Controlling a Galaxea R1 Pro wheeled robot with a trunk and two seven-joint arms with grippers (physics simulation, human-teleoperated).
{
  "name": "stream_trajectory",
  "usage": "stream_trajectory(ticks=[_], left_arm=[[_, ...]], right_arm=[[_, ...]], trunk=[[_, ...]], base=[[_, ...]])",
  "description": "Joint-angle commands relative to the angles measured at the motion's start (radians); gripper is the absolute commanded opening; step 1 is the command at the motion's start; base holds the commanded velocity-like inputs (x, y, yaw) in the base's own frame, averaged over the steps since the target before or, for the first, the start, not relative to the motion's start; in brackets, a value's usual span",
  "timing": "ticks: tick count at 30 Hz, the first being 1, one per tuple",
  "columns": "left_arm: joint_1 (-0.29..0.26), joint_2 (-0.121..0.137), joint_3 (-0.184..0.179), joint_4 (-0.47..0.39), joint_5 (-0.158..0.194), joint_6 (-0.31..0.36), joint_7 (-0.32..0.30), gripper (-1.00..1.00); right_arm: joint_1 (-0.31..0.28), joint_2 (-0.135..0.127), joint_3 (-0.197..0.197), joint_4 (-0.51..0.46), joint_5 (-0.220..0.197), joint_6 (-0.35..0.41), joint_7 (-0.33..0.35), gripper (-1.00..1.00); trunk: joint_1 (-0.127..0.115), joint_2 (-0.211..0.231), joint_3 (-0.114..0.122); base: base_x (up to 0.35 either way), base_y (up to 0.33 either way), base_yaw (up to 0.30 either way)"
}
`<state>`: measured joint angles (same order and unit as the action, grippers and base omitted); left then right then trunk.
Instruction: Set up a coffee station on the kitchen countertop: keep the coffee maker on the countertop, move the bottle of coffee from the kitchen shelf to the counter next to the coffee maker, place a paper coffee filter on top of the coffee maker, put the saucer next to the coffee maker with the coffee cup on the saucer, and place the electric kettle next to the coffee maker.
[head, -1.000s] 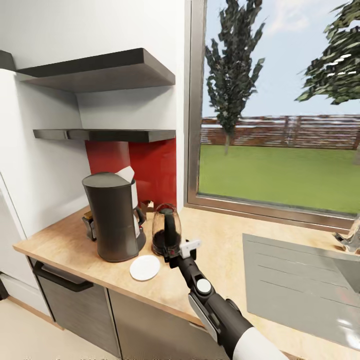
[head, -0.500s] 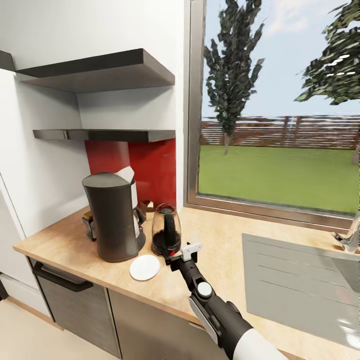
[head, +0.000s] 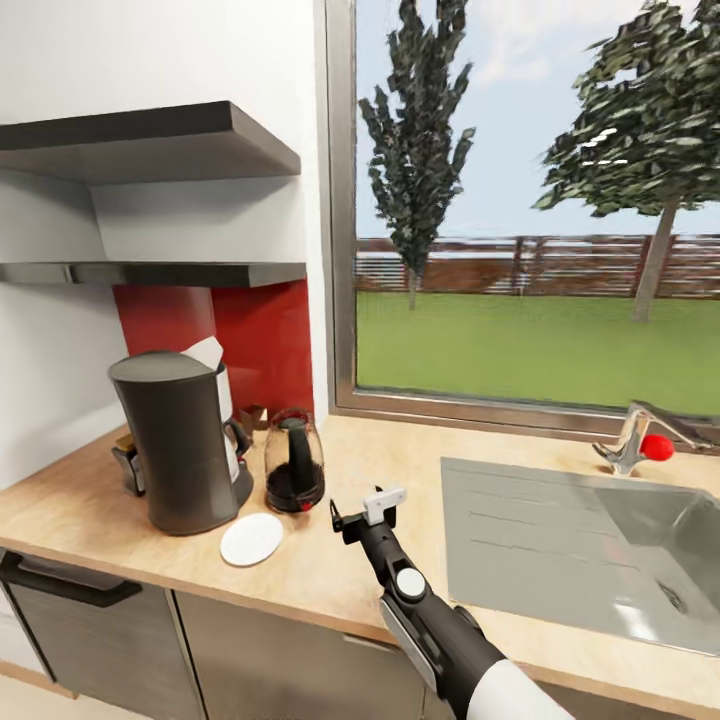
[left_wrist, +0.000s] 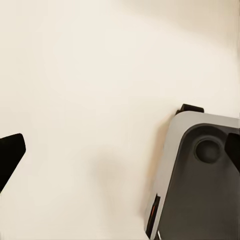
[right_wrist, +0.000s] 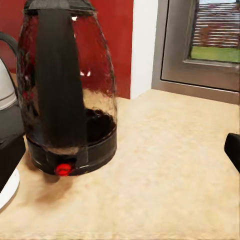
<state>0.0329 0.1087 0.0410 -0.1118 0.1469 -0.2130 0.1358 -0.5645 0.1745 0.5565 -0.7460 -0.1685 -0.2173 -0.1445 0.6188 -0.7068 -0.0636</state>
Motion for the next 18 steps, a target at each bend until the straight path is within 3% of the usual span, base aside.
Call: stream_trajectory(ticks=[1, 9, 14, 18], left_arm=[[0.001, -0.002, 0.003, -0.002, 0.005, -0.002, -0.001, 1.0], [-0.001, -0.007, 0.003, -0.003, 0.005, -0.002, -0.001, 1.0], [-0.001, -0.006, 0.003, -0.003, 0.005, -0.002, -0.001, 1.0], [-0.001, -0.008, 0.003, -0.003, 0.005, -0.002, -0.001, 1.0]], right_arm=[[-0.001, -0.002, 0.005, 0.005, -0.01, -0.006, -0.006, 1.0], [0.013, -0.005, 0.004, 0.012, -0.011, -0.016, -0.012, 1.0], [0.038, -0.017, 0.005, 0.016, -0.011, -0.087, -0.189, 1.0], [0.129, -0.021, 0.005, 0.025, -0.009, -0.254, -0.251, 1.0]], trunk=[[0.0, -0.001, -0.001], [0.0, -0.001, 0.003], [0.0, -0.001, 0.005], [0.0, -0.001, 0.005]], base=[[-0.247, 0.069, -0.29], [-0.218, 0.102, -0.29], [-0.02, 0.011, -0.29], [-0.002, 0.001, -0.27]])
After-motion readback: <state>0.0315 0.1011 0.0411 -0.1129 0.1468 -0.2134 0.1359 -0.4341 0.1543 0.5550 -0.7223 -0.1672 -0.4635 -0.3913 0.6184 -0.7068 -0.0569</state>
